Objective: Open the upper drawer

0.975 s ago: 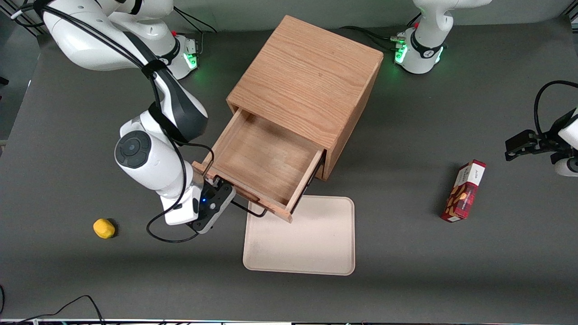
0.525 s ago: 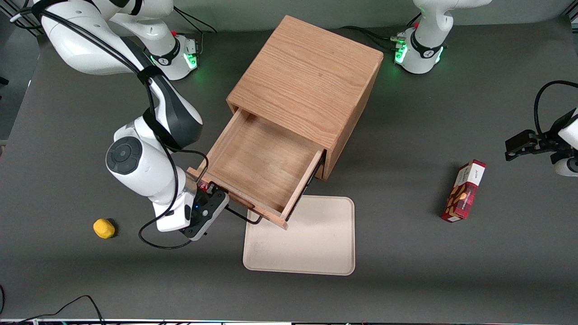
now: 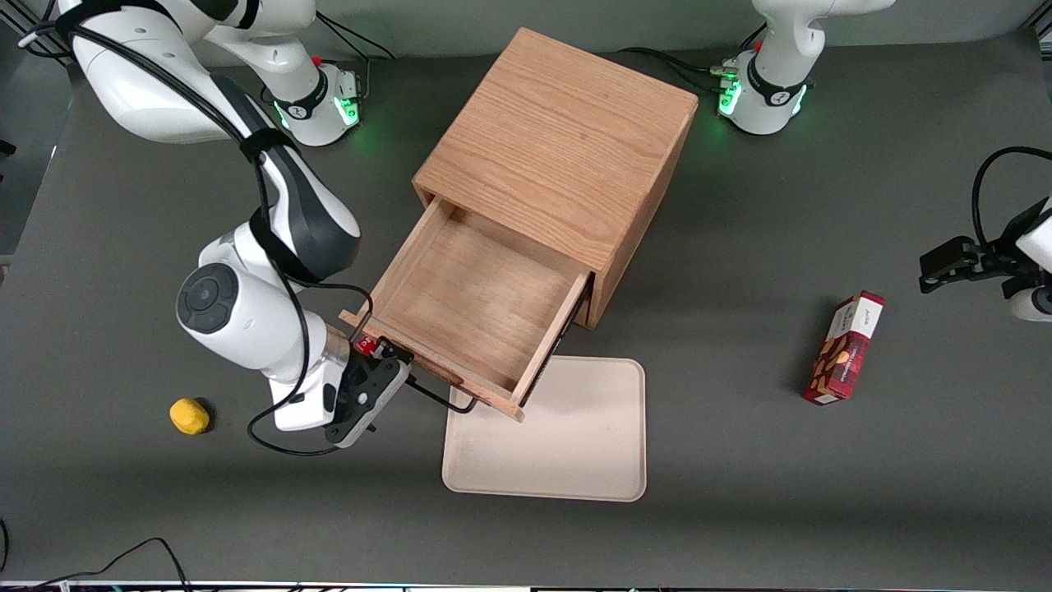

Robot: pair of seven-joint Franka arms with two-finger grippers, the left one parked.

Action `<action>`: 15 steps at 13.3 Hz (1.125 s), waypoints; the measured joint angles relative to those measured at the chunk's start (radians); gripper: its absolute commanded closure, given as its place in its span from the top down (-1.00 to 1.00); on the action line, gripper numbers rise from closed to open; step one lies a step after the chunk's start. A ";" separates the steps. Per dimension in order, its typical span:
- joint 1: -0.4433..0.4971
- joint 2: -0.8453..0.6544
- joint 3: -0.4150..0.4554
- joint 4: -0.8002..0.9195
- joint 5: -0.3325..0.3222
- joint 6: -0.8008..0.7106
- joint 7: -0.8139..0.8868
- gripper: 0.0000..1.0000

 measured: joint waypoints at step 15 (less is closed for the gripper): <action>-0.204 -0.511 -0.086 -0.178 0.162 -0.369 0.202 1.00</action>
